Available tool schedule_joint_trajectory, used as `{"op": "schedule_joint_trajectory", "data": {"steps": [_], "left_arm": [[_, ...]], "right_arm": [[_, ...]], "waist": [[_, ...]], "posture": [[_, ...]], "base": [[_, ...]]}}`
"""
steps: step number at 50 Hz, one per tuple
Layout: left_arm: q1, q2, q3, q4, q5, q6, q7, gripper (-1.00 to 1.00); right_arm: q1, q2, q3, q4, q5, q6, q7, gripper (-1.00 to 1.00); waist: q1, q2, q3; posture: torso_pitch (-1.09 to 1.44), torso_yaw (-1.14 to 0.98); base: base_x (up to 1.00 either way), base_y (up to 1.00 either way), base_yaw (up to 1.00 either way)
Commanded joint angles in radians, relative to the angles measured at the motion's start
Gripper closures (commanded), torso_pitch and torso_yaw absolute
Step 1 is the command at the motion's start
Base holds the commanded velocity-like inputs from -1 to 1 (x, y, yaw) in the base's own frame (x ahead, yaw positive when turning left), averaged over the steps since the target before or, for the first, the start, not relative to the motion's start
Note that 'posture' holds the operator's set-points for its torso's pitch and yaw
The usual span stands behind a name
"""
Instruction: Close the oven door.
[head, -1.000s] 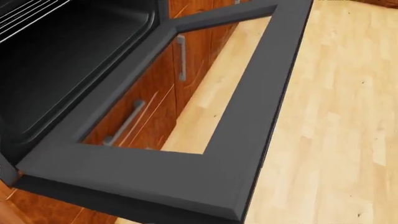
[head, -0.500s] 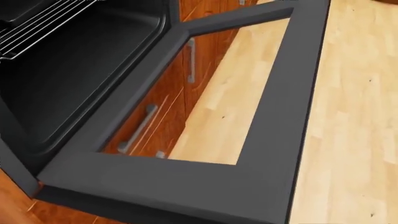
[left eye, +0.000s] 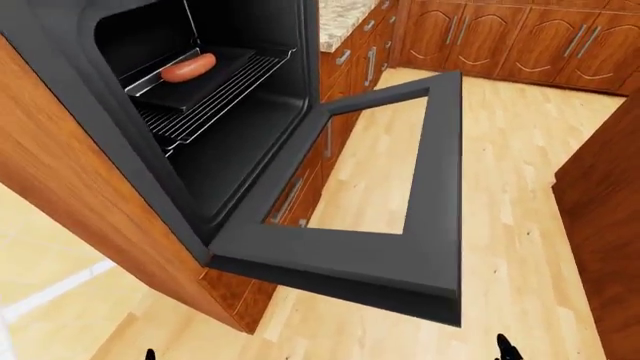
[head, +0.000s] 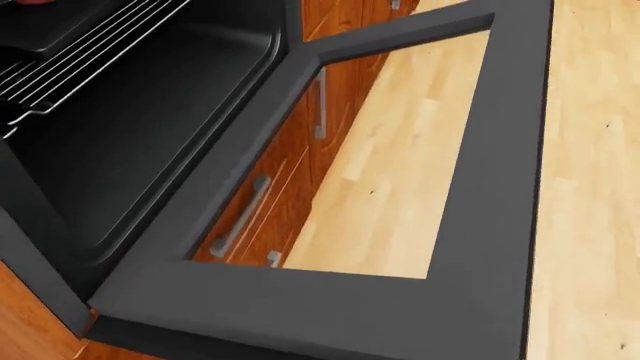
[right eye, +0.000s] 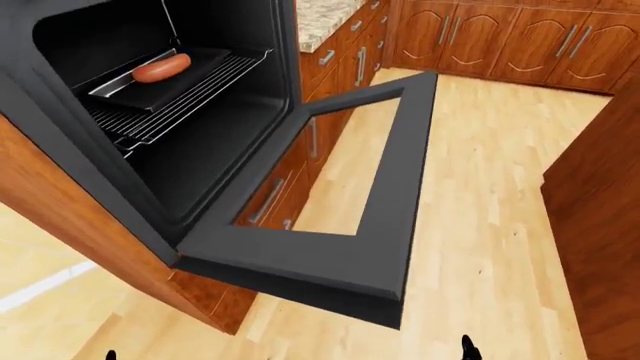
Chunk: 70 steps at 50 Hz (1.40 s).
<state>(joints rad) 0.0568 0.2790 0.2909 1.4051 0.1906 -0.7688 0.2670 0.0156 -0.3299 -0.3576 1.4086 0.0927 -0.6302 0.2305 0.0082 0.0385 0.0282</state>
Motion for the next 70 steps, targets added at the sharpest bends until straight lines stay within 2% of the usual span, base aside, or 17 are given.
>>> {"op": "schedule_joint_trajectory", "data": {"steps": [1, 6, 9, 10, 14, 19, 21, 23, 24, 26, 32, 36, 38, 40, 49, 54, 70], "left_arm": [[-0.004, 0.006, 0.000, -0.012, 0.000, -0.022, 0.003, -1.00], [-0.004, 0.006, 0.000, -0.012, 0.000, -0.022, 0.002, -1.00], [-0.004, 0.006, 0.000, -0.012, 0.001, -0.023, 0.003, -1.00], [-0.004, 0.006, 0.000, -0.012, 0.000, -0.023, 0.003, -1.00], [-0.004, 0.006, 0.000, -0.012, 0.001, -0.023, 0.003, -1.00], [-0.004, 0.006, -0.001, -0.012, 0.001, -0.023, 0.004, -1.00], [-0.004, 0.006, 0.000, -0.012, 0.001, -0.024, 0.004, -1.00], [-0.004, 0.006, 0.000, -0.012, 0.001, -0.024, 0.004, -1.00], [-0.004, 0.006, 0.000, -0.012, 0.002, -0.024, 0.004, -1.00], [-0.004, 0.006, -0.001, -0.012, 0.002, -0.024, 0.004, -1.00], [-0.004, 0.006, -0.001, -0.012, 0.002, -0.024, 0.004, -1.00], [-0.004, 0.006, -0.001, -0.012, 0.003, -0.024, 0.004, -1.00], [-0.004, 0.006, 0.000, -0.012, 0.002, -0.024, 0.003, -1.00], [-0.004, 0.006, 0.000, -0.012, 0.002, -0.024, 0.002, -1.00], [-0.003, 0.002, 0.012, -0.012, -0.020, -0.061, -0.042, -1.00], [-0.004, 0.003, 0.010, -0.012, -0.017, -0.056, -0.036, -1.00], [-0.003, 0.009, -0.006, -0.011, 0.019, -0.051, -0.005, -1.00]], "right_arm": [[-0.003, -0.030, -0.014, -0.020, 0.016, -0.027, -0.013, -1.00], [-0.004, -0.030, -0.014, -0.020, 0.016, -0.026, -0.012, -1.00], [-0.003, -0.029, -0.013, -0.020, 0.016, -0.027, -0.011, -1.00], [-0.003, -0.029, -0.014, -0.020, 0.016, -0.026, -0.010, -1.00], [-0.003, -0.030, -0.014, -0.019, 0.016, -0.026, -0.009, -1.00], [-0.002, -0.030, -0.014, -0.020, 0.016, -0.027, -0.010, -1.00], [-0.002, -0.029, -0.014, -0.020, 0.016, -0.028, -0.010, -1.00], [-0.002, -0.030, -0.014, -0.020, 0.016, -0.028, -0.010, -1.00], [-0.001, -0.030, -0.013, -0.020, 0.017, -0.029, -0.010, -1.00], [-0.001, -0.030, -0.013, -0.020, 0.017, -0.029, -0.010, -1.00], [0.000, -0.030, -0.011, -0.020, 0.020, -0.029, -0.010, -1.00], [0.000, -0.030, -0.010, -0.020, 0.019, -0.028, -0.010, -1.00], [-0.003, -0.030, -0.008, -0.019, 0.012, -0.028, -0.024, -1.00], [-0.007, -0.030, -0.012, -0.019, 0.014, 0.004, -0.036, -1.00], [-0.035, -0.024, -0.040, -0.021, 0.026, 0.107, -0.096, -1.00], [-0.048, -0.021, -0.047, -0.021, 0.068, 0.113, -0.137, -1.00], [-0.131, -0.020, -0.019, -0.026, 0.139, 0.238, 0.006, -1.00]], "waist": [[-0.003, -0.011, -0.003], [-0.008, -0.069, 0.002], [-0.016, -0.148, -0.015], [-0.026, -0.089, -0.001], [-0.026, -0.095, -0.010], [-0.020, -0.041, 0.003], [-0.019, -0.002, 0.001], [-0.011, 0.070, -0.018], [-0.005, 0.017, -0.007], [-0.002, 0.019, -0.002], [-0.007, -0.030, 0.002], [-0.007, -0.088, 0.018], [0.001, -0.123, 0.002], [0.003, -0.097, 0.014], [-0.004, -0.065, -0.009], [-0.008, -0.056, -0.016], [-0.016, -0.050, -0.017]], "posture": [[0.00, 0.00], [0.00, 0.00], [0.00, 0.00], [0.00, 0.00], [0.00, 0.00], [0.00, 0.00], [0.00, 0.00], [0.00, 0.00], [0.00, 0.00], [0.00, 0.00], [0.00, 0.00], [0.00, 0.00], [0.00, 0.00], [0.00, 0.00], [0.00, 0.00], [0.00, 0.00], [0.00, 0.00]], "base": [[0.00, 0.15, 0.00], [0.00, 0.15, 0.00], [0.00, 0.15, 0.00], [0.00, 0.16, 0.00], [0.00, 0.15, 0.00], [0.00, 0.15, 0.00], [0.00, 0.15, 0.00], [0.00, 0.15, 0.00], [0.00, 0.16, 0.00], [0.00, 0.15, 0.00], [0.00, 0.15, 0.00], [0.00, 0.10, 0.00], [0.00, 0.00, 0.00], [0.00, 0.00, 0.00], [0.00, 0.00, 0.00], [0.00, 0.00, 0.00], [0.00, 0.00, 0.00]]}}
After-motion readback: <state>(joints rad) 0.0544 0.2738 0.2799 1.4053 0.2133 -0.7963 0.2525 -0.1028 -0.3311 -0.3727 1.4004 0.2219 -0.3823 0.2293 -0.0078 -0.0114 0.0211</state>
